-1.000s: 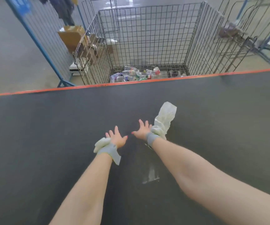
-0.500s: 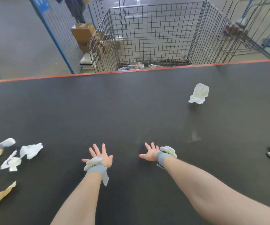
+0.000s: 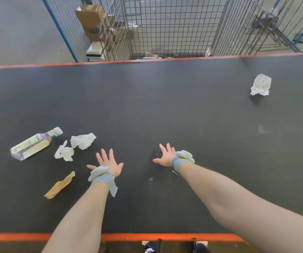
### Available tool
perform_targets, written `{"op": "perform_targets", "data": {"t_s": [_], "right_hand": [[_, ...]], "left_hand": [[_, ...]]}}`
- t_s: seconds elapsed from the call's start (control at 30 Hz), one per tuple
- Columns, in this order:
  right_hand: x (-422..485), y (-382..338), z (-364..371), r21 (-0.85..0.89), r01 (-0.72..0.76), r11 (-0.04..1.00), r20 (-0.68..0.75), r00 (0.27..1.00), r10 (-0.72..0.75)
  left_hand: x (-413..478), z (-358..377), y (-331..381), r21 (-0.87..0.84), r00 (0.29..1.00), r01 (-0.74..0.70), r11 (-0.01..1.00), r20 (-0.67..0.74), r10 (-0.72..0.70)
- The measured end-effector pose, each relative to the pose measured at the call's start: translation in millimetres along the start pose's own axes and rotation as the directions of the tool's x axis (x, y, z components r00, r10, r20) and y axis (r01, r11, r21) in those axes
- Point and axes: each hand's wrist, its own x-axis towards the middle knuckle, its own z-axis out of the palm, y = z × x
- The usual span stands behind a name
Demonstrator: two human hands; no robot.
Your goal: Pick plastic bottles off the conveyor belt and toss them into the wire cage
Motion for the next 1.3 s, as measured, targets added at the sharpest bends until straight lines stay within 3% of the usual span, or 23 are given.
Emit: {"op": "perform_targets", "data": {"t_s": [0.13, 0.27, 0.4, 0.63, 0.9, 1.03, 1.13, 1.3], "right_hand": [[-5, -9, 22, -0.066, -0.001, 0.998, 0.067, 0.998, 0.006], [-5, -14, 26, -0.117, -0.065, 0.991, 0.043, 0.997, 0.07], [-4, -41, 17, -0.065, -0.004, 0.998, 0.006, 1.0, 0.005], [8, -70, 1, 0.05, 0.153, 0.987, -0.061, 0.987, -0.15], [27, -70, 9, 0.09, 0.19, 0.978, -0.113, 0.977, -0.18], [46, -58, -7, 0.052, 0.082, 0.995, -0.171, 0.983, -0.072], [58, -50, -39, 0.2, -0.024, 0.98, -0.348, 0.933, 0.094], [83, -42, -111, 0.216, -0.067, 0.974, -0.404, 0.902, 0.151]], "left_hand": [[-6, 7, -23, 0.0, 0.998, 0.055, 0.998, -0.001, -0.055], [-7, 9, -36, 0.038, 1.0, 0.03, 0.999, 0.007, -0.03], [3, -1, -45, 0.024, 0.996, -0.004, 1.0, -0.087, 0.006], [38, -19, -53, 0.028, 0.991, 0.029, 0.999, -0.135, -0.025], [74, -19, 5, -0.109, 0.989, -0.111, 0.988, -0.109, 0.099], [78, -32, 46, -0.211, 0.977, -0.208, 0.955, -0.102, 0.19], [90, -56, 80, -0.431, 0.982, -0.191, 0.882, -0.082, 0.172], [117, -108, 141, -0.833, 0.986, -0.101, 0.544, -0.011, 0.166]]}}
